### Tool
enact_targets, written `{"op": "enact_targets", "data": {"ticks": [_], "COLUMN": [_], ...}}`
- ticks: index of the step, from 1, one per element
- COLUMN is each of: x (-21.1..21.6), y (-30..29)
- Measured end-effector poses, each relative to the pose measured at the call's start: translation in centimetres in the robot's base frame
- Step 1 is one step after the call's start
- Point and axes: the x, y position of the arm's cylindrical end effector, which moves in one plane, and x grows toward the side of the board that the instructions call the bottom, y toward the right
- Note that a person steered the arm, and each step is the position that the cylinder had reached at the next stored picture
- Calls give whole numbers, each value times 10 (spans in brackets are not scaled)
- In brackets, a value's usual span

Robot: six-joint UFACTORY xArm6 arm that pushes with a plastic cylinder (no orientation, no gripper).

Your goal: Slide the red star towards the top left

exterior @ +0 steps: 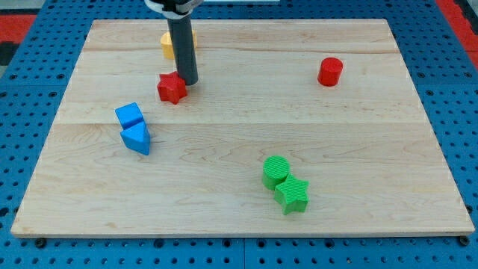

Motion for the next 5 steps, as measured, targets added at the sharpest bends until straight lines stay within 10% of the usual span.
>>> {"op": "enact_targets", "data": {"ticks": [3, 5], "x": [53, 7], "y": [-24, -74]}}
